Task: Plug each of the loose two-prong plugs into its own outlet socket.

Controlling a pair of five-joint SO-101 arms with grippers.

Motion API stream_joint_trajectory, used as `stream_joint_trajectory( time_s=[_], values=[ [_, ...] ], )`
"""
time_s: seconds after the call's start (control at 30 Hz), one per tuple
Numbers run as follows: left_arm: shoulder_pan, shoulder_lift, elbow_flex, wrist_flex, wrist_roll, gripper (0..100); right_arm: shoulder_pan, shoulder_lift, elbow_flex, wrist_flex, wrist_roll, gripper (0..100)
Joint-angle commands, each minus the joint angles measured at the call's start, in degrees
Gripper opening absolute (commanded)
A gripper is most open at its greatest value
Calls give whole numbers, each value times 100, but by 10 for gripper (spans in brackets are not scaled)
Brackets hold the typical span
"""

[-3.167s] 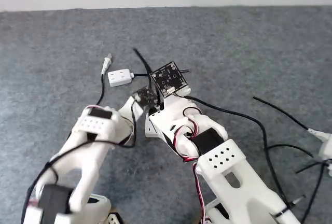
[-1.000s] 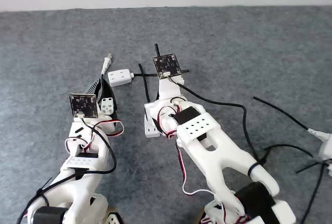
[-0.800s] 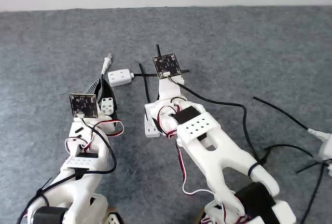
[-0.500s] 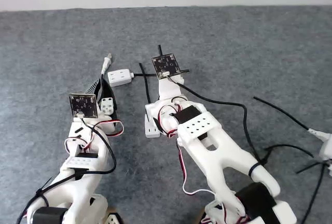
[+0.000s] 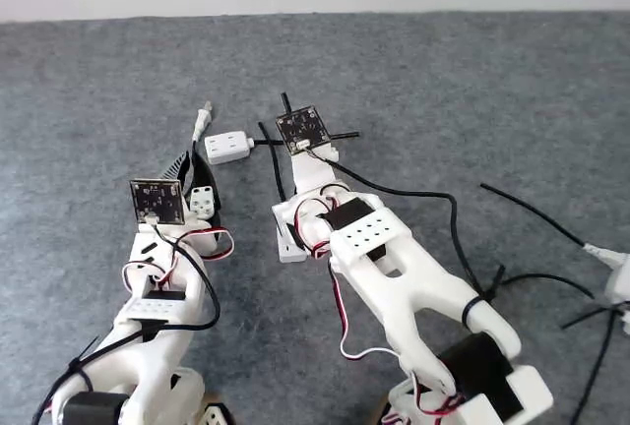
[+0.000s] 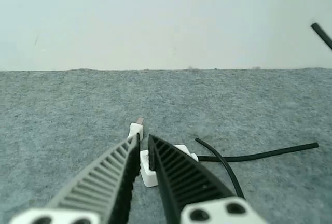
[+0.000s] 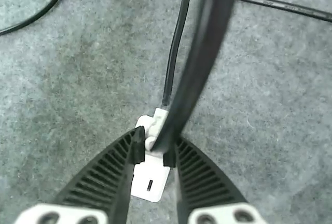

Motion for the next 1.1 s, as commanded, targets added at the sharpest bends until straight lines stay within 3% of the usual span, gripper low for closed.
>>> stream_joint_trajectory(
  time_s=[0.0,0.27,1.07],
  values=[
    [-18,-141,4,-158,-18,21,-13,180,35,251,352,8],
    [-18,-141,4,-149,-18,21,-224,497,-220,963,958,8],
    [-211,-158,92,-167,-18,21,-453,2185,-2171,2677,1767,8]
  ],
)
